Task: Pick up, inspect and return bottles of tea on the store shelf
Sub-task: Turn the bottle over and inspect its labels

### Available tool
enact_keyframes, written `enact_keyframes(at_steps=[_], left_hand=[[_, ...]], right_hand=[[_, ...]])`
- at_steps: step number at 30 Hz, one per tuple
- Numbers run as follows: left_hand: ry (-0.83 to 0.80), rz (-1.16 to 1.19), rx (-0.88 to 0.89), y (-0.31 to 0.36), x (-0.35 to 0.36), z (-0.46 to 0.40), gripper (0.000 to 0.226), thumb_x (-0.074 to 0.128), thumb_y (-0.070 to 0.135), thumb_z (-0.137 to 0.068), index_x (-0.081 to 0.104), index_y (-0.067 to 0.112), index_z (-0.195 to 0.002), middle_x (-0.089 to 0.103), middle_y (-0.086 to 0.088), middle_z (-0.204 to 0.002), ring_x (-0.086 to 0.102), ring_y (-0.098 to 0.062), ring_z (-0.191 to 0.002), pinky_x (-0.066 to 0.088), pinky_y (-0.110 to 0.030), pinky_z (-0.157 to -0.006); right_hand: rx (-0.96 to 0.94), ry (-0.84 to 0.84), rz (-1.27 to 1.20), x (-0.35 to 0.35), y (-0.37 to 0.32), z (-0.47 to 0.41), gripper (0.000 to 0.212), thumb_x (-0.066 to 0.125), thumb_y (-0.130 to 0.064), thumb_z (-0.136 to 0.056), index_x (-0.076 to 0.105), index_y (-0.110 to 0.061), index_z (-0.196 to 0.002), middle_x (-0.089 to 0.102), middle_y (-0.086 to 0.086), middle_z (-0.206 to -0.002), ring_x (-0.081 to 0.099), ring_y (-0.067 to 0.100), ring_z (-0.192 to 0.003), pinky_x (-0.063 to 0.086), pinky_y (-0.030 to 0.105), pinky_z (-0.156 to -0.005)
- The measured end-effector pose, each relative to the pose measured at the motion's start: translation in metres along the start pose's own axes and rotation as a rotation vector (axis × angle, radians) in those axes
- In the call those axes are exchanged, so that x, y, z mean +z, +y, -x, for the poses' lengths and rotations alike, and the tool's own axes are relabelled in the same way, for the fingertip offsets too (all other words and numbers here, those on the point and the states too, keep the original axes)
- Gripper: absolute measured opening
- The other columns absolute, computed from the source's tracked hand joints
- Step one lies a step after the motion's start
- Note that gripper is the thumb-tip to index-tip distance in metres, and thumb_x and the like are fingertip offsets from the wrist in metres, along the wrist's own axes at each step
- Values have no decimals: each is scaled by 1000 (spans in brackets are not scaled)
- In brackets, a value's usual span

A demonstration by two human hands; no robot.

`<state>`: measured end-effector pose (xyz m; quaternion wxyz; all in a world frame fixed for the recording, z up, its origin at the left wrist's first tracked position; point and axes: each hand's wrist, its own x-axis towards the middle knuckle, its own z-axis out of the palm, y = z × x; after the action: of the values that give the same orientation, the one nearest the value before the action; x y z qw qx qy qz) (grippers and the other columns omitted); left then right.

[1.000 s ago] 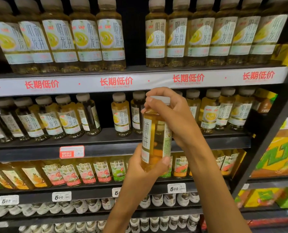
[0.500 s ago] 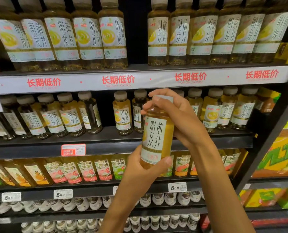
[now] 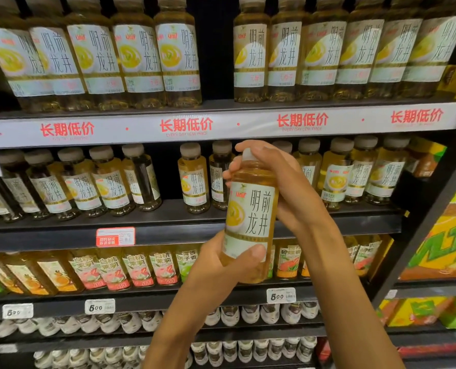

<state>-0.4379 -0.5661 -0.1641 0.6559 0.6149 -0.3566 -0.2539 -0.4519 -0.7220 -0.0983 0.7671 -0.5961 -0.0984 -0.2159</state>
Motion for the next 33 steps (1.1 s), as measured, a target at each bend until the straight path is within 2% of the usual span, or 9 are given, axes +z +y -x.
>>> enact_keyframes(at_steps=[3,6,10,12,16,21,26,31,33], left_hand=[[38,-34,38,-2,4,-1,51,65,57,-64,61,36,-110,70,24,-104,64,7,-97,47,-4,-71],[-37,33,-16,-6,1,0,48,64,54,-69,61,38,-114,69,21,-111,63,4,-104,48,-7,-77],[-170,46,-45,-1,-3,-1,36,64,53,-76,68,39,-109,71,3,-113,65,-16,-110,51,-33,-94],[-181,85,-39,1,-2,-1,41,69,57,-73,69,36,-108,73,-2,-107,67,-22,-105,52,-37,-94],[-121,125,-32,4,2,0,31,66,48,-74,70,40,-103,75,-2,-101,70,-19,-96,55,-29,-81],[-17,37,-22,8,7,-2,23,67,44,-73,69,47,-96,73,18,-100,66,3,-95,48,-6,-70],[-109,44,-45,7,2,-1,33,66,50,-69,68,45,-101,72,17,-107,65,1,-102,48,-7,-76],[-201,75,-96,6,-9,1,37,68,47,-75,68,32,-109,72,-4,-112,68,-23,-104,52,-33,-90],[-155,71,-87,5,-10,0,40,68,43,-74,67,29,-111,72,-3,-111,69,-22,-101,53,-27,-87]], right_hand=[[8,23,65,2,1,-4,20,54,-24,-90,64,-11,-101,70,6,-80,69,22,-81,56,33,-76],[0,-2,71,3,-2,-5,19,54,-25,-88,65,-11,-97,67,5,-77,68,21,-76,55,31,-71],[29,-107,-82,4,-6,-6,19,50,-24,-91,62,-10,-96,65,7,-78,65,24,-76,54,34,-72],[60,-132,-154,5,-5,-7,22,49,-26,-91,61,-9,-97,64,7,-78,64,24,-76,54,35,-73],[56,-76,-131,3,-1,-6,28,48,-31,-95,62,-8,-103,68,10,-85,68,25,-80,56,38,-77],[36,20,51,-2,0,-1,28,48,-35,-97,64,-13,-106,72,9,-87,71,24,-85,56,32,-74],[22,26,-5,0,-4,0,27,47,-33,-98,61,-10,-104,68,6,-80,69,22,-79,56,33,-73],[5,-27,-89,3,-6,2,27,47,-33,-94,60,-11,-102,68,8,-83,68,24,-82,56,37,-79],[-15,-22,-54,4,-5,3,27,47,-33,-94,60,-11,-103,70,8,-86,69,25,-87,56,39,-83]])
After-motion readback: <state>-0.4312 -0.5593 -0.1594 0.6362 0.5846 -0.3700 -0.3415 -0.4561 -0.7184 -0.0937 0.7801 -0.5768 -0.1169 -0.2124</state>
